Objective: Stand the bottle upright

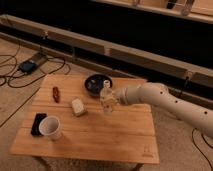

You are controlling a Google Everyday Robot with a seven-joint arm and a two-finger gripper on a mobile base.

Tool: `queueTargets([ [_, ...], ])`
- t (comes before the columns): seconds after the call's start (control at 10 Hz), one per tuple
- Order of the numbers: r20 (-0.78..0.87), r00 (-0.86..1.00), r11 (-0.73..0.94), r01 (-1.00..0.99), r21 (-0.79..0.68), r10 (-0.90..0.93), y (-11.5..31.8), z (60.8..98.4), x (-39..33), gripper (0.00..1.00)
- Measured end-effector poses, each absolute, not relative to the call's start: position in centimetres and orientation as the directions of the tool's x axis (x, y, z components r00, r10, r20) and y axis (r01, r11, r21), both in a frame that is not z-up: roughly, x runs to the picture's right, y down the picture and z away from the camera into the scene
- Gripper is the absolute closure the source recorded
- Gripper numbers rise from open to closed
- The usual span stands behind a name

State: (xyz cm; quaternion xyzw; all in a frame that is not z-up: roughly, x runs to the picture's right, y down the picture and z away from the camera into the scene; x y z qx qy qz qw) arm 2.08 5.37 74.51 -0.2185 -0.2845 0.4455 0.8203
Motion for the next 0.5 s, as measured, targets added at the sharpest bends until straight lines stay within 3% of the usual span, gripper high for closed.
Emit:
queueTargets([
  [0.5, 0.31, 0.441, 0.531, -0.585, -0.613, 0.842, 6.1, 75.8, 1.5, 1.0],
])
